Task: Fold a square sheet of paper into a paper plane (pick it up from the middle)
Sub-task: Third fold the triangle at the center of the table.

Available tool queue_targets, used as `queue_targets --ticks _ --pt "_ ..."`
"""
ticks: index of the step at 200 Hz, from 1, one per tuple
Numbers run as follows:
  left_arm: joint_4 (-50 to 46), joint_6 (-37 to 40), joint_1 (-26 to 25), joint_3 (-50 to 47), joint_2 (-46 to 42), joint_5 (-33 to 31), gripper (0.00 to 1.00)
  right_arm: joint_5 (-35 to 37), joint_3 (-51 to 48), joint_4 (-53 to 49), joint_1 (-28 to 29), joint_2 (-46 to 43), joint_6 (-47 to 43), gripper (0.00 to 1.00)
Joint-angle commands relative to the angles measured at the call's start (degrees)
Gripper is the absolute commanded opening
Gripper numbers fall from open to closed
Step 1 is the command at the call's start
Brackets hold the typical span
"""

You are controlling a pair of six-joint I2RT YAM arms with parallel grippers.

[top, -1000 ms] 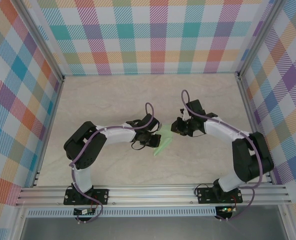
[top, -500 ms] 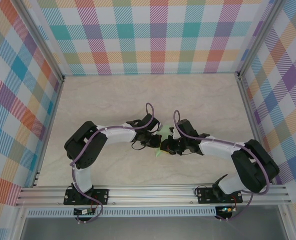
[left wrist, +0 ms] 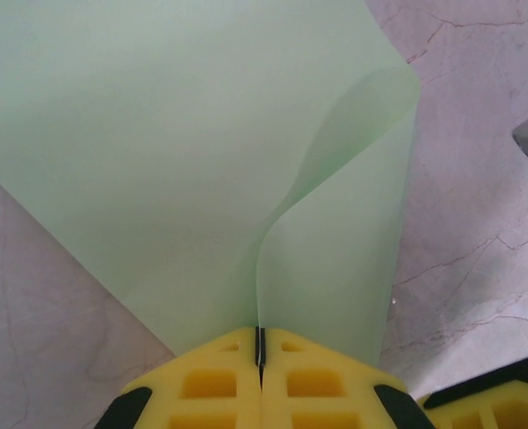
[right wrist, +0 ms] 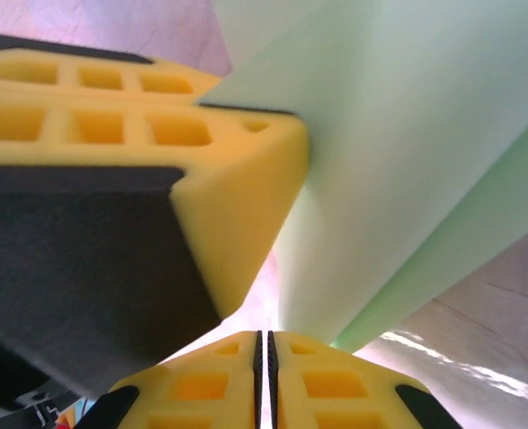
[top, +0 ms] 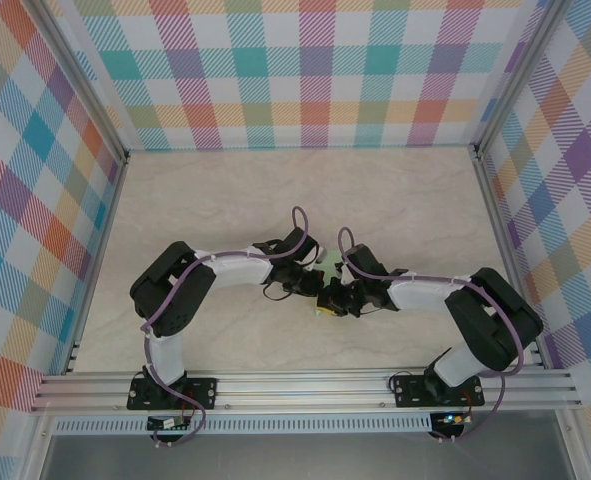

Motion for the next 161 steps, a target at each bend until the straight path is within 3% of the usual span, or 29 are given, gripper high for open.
queue_targets --ticks 1,161 --pt "-1.13 -0.71 0.61 0.4 1.21 1.69 0.05 2.55 0.7 -3.47 0.19 -0.77 -1.48 0.13" --pt "0.57 0.07 0.57 1.35 2.3 3.74 0.06 2.71 0.26 -4.27 0.11 -2.12 -2.36 0.15"
